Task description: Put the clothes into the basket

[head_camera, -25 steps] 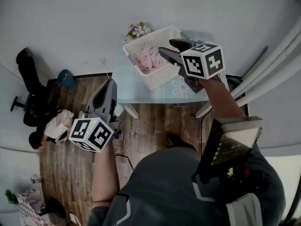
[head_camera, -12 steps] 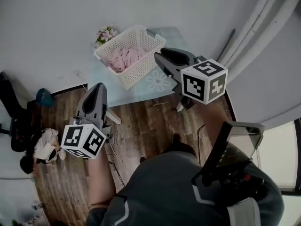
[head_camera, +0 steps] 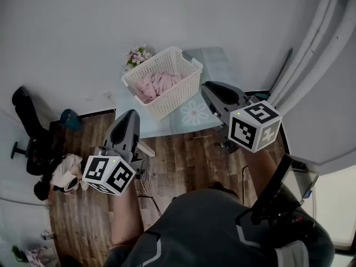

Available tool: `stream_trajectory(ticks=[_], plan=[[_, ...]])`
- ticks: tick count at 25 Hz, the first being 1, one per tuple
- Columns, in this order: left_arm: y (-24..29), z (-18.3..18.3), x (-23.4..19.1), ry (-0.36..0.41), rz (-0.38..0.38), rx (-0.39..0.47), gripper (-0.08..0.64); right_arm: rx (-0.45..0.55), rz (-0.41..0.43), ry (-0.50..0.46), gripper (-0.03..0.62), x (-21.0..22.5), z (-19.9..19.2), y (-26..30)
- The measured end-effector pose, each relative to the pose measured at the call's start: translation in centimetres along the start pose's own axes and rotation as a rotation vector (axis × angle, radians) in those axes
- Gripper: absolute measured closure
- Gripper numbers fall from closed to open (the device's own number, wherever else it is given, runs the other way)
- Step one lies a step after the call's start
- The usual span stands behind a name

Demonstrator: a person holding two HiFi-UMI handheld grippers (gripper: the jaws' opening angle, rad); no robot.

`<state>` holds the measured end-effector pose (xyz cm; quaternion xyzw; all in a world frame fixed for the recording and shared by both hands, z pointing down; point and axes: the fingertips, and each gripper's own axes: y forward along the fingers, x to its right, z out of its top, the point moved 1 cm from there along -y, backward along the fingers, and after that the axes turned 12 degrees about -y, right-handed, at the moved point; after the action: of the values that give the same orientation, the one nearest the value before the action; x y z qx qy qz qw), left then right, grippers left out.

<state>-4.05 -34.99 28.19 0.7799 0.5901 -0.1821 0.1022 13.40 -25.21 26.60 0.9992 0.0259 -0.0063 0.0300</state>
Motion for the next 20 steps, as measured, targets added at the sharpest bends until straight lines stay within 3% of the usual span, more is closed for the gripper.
stream_trajectory(ticks=[6, 20], plan=[[1.5, -0.1, 1.5, 0.120, 0.107, -0.010, 0.551, -0.002, 0.021, 0.005, 0.563, 2.7, -0.2, -1.0], [2.9, -1.7, 2.9, 0.184, 0.199, -0.012, 0.551, -0.009, 0.036, -0.001, 0.578, 5.1, -1.3, -2.4]])
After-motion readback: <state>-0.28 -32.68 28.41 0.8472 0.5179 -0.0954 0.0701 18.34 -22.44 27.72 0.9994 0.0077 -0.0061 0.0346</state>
